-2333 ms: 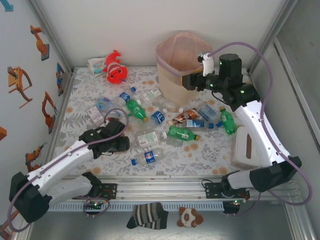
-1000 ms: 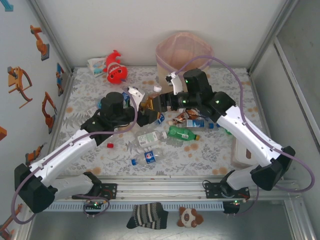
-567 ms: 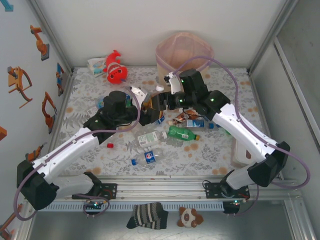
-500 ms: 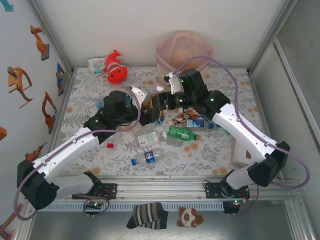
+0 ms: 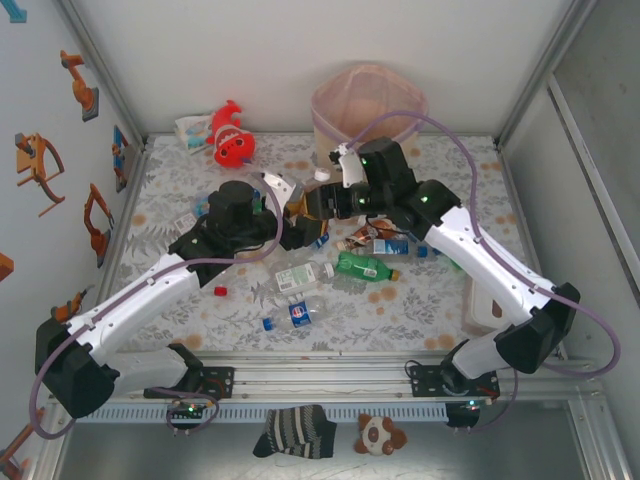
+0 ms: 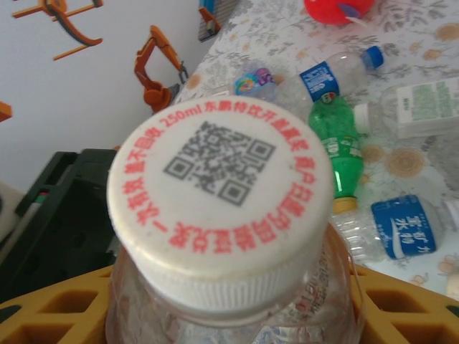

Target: Put the plastic bottles in the bin

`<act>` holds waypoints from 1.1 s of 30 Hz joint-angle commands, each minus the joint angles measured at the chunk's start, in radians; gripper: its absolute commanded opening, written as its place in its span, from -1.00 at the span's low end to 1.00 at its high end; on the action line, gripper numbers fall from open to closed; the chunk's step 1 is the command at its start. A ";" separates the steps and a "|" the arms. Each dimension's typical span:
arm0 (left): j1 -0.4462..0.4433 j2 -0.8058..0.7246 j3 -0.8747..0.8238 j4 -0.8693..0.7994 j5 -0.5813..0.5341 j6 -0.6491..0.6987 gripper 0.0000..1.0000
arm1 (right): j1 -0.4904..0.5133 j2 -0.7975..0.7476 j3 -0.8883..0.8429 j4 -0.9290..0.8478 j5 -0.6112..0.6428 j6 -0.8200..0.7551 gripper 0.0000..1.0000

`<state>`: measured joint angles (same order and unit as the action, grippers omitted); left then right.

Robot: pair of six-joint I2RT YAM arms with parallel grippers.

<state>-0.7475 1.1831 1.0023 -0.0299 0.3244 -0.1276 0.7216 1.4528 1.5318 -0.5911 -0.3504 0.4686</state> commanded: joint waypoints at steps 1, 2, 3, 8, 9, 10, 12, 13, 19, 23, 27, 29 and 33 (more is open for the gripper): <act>-0.006 -0.028 0.038 0.021 -0.027 0.026 0.35 | -0.016 -0.008 0.044 -0.039 0.061 -0.035 0.10; -0.005 -0.032 0.038 0.014 -0.034 0.026 0.36 | -0.024 -0.008 0.053 -0.048 0.068 -0.044 0.10; -0.005 -0.035 0.039 0.007 -0.038 0.026 0.36 | -0.030 -0.008 0.059 -0.058 0.077 -0.054 0.10; -0.005 -0.047 0.039 -0.033 -0.062 0.014 0.36 | -0.075 0.004 0.127 -0.119 0.125 -0.116 0.10; -0.004 -0.050 0.038 -0.043 -0.075 0.009 0.36 | -0.089 0.008 0.144 -0.130 0.132 -0.129 0.10; -0.005 -0.052 0.038 -0.054 -0.090 0.005 0.36 | -0.100 0.013 0.158 -0.136 0.135 -0.140 0.10; -0.004 -0.053 0.039 -0.081 -0.123 -0.004 0.36 | -0.127 0.023 0.192 -0.152 0.144 -0.160 0.10; -0.003 -0.053 0.040 -0.098 -0.145 -0.010 0.36 | -0.143 0.030 0.212 -0.158 0.148 -0.171 0.10; 0.020 -0.057 0.032 -0.173 -0.236 -0.060 0.36 | -0.245 0.094 0.355 -0.169 0.155 -0.228 0.10; 0.069 -0.055 0.014 -0.206 -0.234 -0.099 0.36 | -0.299 0.174 0.486 -0.175 0.180 -0.283 0.10; 0.120 -0.064 -0.009 -0.218 -0.215 -0.134 0.36 | -0.335 0.277 0.631 -0.196 0.221 -0.345 0.10; 0.138 -0.070 -0.022 -0.222 -0.202 -0.141 0.36 | -0.355 0.333 0.696 -0.200 0.240 -0.368 0.10; 0.148 -0.084 -0.039 -0.231 -0.201 -0.141 0.36 | -0.384 0.436 0.804 -0.203 0.266 -0.413 0.10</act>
<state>-0.6048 1.1290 0.9810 -0.2398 0.1123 -0.2443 0.3573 1.8393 2.2715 -0.7811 -0.1303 0.1211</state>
